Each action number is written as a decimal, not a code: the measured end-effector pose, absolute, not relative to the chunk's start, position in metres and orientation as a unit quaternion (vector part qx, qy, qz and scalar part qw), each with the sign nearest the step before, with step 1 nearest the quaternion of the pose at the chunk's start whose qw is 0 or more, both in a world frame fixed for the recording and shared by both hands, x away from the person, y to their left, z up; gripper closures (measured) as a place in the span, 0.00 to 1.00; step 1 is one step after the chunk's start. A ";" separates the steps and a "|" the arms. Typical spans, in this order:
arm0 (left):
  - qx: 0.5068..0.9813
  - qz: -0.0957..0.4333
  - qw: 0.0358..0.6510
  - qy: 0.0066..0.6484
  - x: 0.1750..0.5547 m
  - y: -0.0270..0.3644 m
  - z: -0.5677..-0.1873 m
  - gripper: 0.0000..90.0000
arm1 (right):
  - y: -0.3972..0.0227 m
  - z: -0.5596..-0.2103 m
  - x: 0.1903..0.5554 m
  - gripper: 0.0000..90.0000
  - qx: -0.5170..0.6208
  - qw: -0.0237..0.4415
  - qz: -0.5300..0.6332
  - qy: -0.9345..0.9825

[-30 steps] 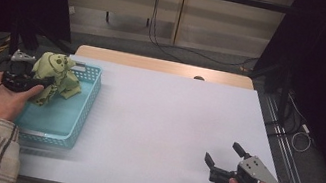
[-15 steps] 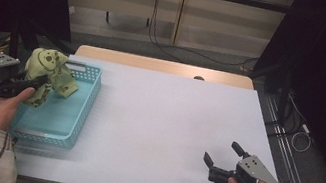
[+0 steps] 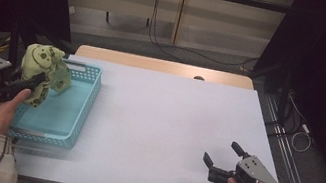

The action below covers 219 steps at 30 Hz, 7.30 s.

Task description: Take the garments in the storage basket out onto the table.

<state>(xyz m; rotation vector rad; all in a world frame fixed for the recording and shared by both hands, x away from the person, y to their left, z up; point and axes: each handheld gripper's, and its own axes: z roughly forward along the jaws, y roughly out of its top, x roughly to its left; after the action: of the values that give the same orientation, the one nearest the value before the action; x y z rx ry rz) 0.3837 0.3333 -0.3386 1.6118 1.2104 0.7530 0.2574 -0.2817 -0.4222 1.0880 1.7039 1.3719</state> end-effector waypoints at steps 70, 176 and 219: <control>0.660 0.307 0.571 0.380 0.320 0.275 -0.266 0.57 | -0.280 -0.422 0.259 0.00 0.412 0.336 0.533 0.658; 0.835 0.077 0.447 0.312 0.400 0.054 -0.366 0.56 | -0.280 -0.422 0.258 0.00 0.407 0.329 0.536 0.662; 0.861 0.085 0.394 0.308 0.432 0.019 -0.432 0.39 | -0.278 -0.424 0.259 0.00 0.402 0.325 0.535 0.669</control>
<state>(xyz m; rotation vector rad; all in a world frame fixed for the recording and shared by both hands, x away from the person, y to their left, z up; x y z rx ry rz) 0.4323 0.0187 -0.4325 2.1849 0.7821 0.2147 0.2585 -0.2780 -0.4237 1.0545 1.7535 1.4021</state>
